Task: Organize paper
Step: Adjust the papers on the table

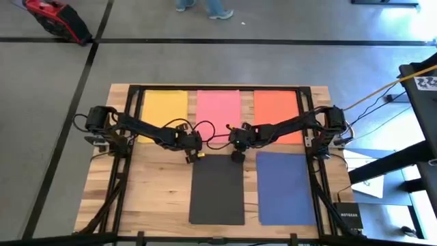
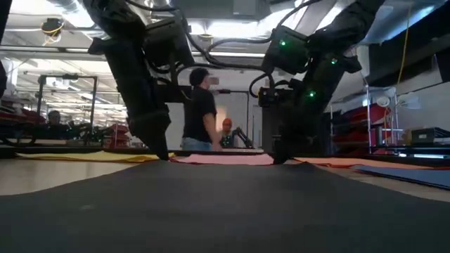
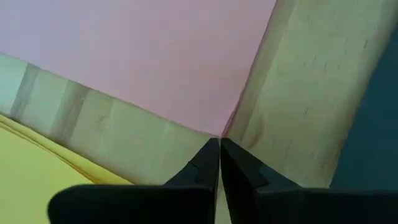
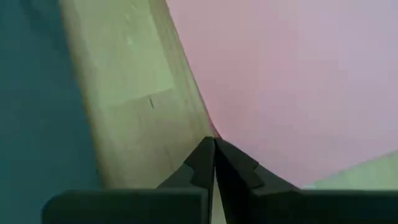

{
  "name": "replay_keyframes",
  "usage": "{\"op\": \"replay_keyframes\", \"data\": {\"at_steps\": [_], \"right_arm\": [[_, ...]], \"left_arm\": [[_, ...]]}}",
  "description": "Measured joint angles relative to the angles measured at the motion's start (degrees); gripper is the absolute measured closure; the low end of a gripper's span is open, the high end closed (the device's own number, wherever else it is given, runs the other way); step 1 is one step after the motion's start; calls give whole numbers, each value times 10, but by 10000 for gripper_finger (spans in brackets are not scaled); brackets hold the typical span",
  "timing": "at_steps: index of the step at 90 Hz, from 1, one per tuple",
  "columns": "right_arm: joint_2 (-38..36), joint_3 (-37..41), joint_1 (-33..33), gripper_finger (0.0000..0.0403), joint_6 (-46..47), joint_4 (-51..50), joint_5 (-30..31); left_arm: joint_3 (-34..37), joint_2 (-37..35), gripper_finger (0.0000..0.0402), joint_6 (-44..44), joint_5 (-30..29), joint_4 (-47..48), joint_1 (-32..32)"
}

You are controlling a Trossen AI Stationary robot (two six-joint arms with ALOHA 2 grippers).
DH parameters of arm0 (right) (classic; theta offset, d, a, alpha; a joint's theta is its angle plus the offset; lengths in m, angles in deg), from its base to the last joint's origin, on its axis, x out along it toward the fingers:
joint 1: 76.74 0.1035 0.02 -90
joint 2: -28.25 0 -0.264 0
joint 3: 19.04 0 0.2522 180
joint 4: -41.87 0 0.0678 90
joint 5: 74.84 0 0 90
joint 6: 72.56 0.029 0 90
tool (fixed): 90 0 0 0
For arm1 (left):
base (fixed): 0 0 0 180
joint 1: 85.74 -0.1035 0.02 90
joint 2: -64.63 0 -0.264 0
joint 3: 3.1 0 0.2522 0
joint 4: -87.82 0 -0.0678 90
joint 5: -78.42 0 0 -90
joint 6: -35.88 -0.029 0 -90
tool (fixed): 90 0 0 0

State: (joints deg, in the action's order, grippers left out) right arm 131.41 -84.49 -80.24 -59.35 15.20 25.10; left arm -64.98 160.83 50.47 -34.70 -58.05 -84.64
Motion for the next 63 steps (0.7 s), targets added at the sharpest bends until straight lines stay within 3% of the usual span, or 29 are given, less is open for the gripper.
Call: {"op": "replay_keyframes", "data": {"at_steps": [28,63], "right_arm": [[-27,4,7,400,-14,-26,-17],[-102,3,40,400,-33,-104,-7]], "left_arm": [[0,-16,402,11,32,1,14],[0,-115,402,0,34,11,74]]}}
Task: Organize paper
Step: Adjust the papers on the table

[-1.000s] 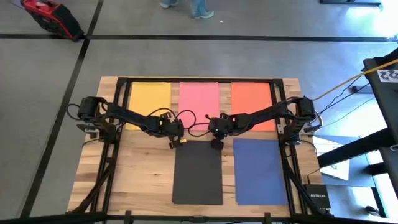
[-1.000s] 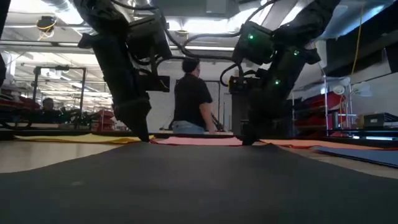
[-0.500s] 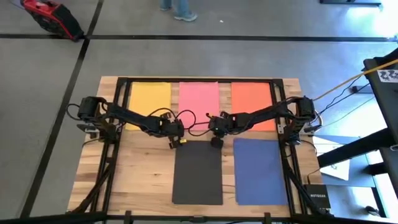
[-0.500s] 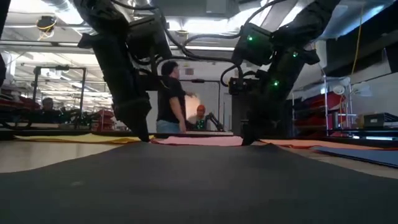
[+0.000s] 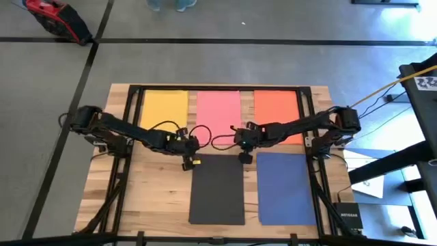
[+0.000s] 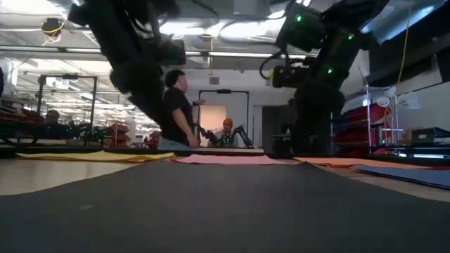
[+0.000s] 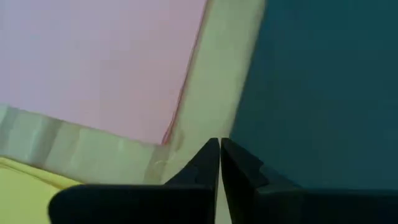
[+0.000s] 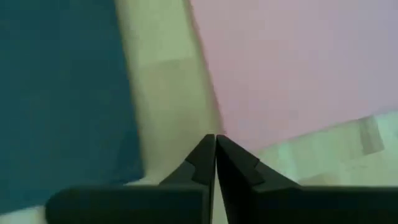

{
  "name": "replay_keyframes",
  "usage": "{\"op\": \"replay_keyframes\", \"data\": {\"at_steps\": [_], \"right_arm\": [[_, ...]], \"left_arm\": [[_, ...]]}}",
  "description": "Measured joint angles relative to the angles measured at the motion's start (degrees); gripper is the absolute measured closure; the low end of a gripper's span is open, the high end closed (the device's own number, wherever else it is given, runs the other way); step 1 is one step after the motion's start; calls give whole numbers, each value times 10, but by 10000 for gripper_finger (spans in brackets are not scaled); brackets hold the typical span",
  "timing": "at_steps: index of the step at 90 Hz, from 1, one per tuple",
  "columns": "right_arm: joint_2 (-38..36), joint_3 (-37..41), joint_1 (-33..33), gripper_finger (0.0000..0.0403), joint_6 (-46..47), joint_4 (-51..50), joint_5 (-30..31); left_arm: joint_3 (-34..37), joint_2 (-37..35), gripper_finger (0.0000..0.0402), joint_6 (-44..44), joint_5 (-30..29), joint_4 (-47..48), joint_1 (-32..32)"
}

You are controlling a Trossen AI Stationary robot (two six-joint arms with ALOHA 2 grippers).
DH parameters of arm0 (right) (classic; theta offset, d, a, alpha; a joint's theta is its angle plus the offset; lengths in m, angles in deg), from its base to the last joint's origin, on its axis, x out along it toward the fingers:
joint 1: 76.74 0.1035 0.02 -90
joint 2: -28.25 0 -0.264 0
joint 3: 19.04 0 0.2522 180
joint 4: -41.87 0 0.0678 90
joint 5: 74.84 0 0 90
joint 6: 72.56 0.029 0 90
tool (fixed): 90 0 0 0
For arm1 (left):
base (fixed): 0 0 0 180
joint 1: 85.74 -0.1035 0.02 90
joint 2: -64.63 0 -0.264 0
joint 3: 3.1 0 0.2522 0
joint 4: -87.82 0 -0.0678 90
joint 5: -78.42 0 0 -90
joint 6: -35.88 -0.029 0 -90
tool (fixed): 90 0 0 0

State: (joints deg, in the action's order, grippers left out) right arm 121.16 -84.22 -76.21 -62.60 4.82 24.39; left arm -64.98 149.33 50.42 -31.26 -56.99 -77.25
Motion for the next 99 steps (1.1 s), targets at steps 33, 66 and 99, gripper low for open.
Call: {"op": "replay_keyframes", "data": {"at_steps": [33,66,99], "right_arm": [[-74,76,21,400,4,73,4],[-181,181,21,400,48,186,-28],[-176,181,21,400,47,174,6]], "left_arm": [[44,-118,402,-6,-7,-65,67],[210,-238,402,46,-6,-249,86],[234,-224,402,74,11,-185,-31]]}}
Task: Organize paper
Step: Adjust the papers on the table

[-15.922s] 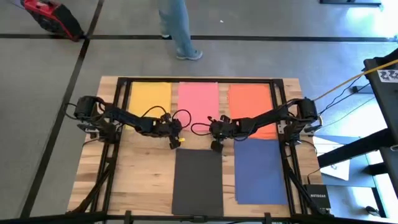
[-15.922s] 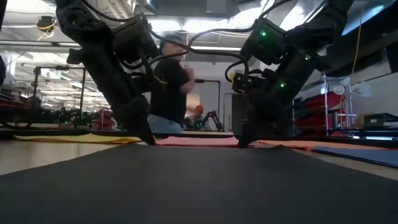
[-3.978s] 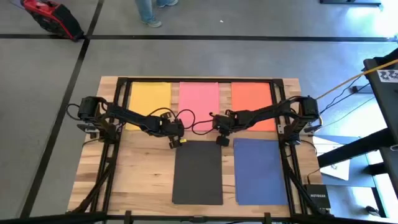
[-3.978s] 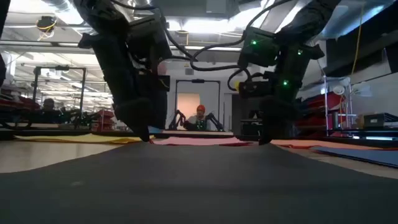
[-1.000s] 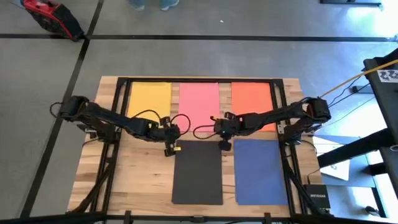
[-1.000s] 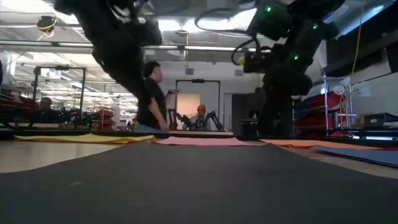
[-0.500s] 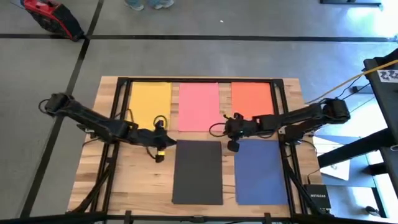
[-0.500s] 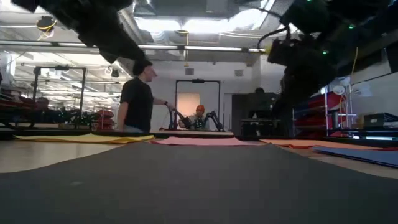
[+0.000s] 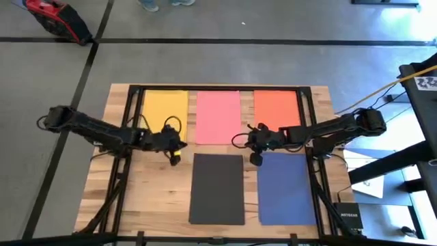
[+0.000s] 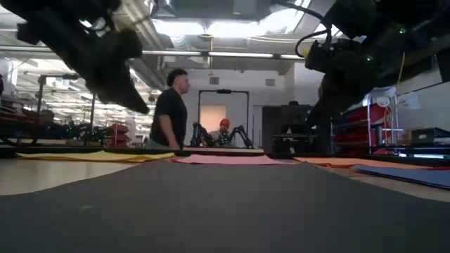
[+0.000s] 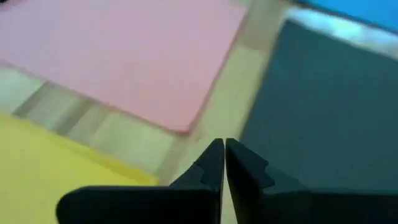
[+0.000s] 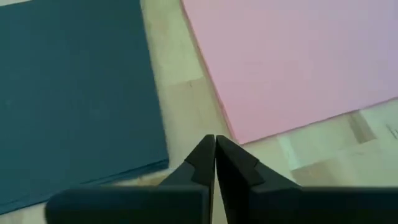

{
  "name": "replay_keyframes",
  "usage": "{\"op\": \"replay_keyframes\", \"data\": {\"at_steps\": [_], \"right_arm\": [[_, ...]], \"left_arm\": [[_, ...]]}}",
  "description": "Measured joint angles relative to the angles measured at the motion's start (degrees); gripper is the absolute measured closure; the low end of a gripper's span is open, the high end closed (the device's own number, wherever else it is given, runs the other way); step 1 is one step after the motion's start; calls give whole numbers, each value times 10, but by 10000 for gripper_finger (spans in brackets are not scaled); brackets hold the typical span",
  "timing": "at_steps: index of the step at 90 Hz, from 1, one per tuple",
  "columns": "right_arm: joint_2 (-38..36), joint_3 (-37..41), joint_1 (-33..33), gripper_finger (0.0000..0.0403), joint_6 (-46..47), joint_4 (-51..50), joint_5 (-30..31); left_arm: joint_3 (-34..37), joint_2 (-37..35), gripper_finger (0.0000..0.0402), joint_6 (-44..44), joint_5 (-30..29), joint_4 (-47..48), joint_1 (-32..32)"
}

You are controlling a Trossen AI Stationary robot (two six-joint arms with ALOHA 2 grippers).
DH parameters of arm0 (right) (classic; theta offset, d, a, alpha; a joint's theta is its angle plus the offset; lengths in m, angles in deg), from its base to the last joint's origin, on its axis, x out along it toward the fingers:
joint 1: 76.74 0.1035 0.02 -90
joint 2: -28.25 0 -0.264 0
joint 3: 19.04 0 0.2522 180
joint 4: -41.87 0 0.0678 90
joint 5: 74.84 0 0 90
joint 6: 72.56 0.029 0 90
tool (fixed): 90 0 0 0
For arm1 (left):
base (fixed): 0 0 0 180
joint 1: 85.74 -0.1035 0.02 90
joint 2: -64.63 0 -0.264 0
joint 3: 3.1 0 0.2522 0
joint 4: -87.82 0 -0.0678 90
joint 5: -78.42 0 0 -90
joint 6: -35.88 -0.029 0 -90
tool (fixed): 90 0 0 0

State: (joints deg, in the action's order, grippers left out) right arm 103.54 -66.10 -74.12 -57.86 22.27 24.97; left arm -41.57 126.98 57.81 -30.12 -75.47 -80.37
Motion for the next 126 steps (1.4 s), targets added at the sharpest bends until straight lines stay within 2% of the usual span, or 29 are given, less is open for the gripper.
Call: {"op": "replay_keyframes", "data": {"at_steps": [11,25,46,59,81,105,126], "right_arm": [[0,0,0,400,0,-7,-14],[0,0,0,400,-10,-6,-8],[0,0,0,400,-16,-3,1],[0,0,0,400,-16,-3,1],[0,0,0,400,-15,-15,1],[0,0,0,400,-10,-18,1],[0,0,0,400,0,-18,1]], "left_arm": [[0,15,402,-32,41,-8,-32],[-5,48,402,-82,50,-25,-78],[-64,177,402,-226,51,-22,-165],[-118,242,402,-282,49,-12,-212],[-161,313,402,-257,34,50,-264],[-162,313,402,-220,-11,95,-264],[-162,313,402,-213,-21,103,-264]]}}
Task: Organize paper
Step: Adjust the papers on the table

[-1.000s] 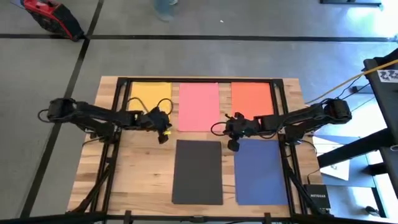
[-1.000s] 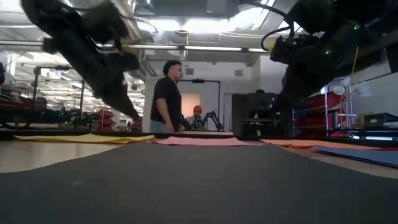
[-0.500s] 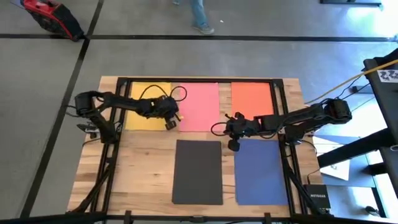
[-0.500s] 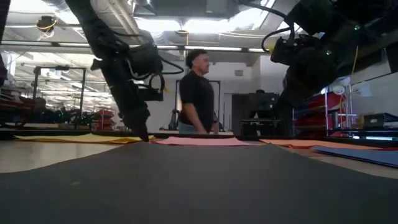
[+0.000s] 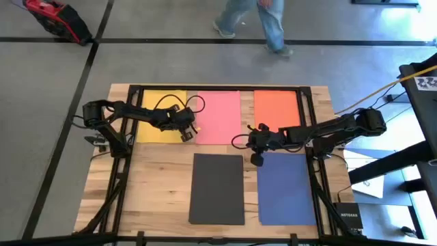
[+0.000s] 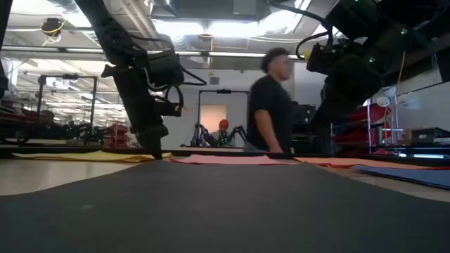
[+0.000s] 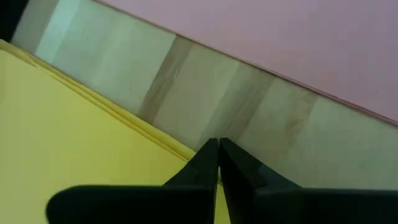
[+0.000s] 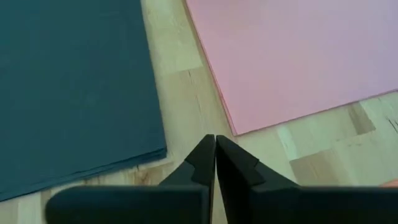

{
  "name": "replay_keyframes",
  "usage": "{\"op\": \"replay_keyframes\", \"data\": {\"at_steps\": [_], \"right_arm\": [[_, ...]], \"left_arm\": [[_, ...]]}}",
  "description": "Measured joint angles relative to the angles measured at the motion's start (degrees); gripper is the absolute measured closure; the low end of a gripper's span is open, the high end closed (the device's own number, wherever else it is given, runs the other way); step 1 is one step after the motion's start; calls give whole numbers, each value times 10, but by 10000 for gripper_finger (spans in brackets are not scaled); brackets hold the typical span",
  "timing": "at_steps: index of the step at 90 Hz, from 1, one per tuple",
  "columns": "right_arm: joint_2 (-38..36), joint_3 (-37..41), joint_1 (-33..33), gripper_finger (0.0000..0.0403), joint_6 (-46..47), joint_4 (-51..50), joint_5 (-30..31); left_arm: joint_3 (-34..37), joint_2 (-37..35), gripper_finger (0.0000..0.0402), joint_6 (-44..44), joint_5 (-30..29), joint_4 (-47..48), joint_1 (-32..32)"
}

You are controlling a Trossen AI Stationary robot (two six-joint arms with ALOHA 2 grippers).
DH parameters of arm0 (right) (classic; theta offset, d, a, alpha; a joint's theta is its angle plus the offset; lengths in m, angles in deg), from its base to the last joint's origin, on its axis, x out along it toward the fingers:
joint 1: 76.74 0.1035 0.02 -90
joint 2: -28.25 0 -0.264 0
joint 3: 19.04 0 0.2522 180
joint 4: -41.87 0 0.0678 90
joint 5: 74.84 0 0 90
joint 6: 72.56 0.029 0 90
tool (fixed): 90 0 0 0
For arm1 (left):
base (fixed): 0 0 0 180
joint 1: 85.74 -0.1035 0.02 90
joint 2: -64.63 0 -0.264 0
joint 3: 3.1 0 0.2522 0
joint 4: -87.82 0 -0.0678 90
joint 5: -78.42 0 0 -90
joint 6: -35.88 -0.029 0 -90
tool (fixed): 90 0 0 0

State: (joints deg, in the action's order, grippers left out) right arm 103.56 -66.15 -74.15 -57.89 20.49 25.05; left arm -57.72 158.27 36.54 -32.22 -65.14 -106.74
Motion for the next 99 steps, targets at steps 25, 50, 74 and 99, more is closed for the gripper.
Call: {"op": "replay_keyframes", "data": {"at_steps": [25,50,74,99], "right_arm": [[0,0,0,400,0,0,0],[0,0,0,400,0,-3,0],[0,0,0,400,0,-3,0],[0,0,0,400,0,-3,0]], "left_arm": [[1,0,402,4,-6,2,0],[1,0,402,9,-7,3,0],[-23,3,402,9,-8,27,5],[-27,2,402,23,-8,60,6]]}}
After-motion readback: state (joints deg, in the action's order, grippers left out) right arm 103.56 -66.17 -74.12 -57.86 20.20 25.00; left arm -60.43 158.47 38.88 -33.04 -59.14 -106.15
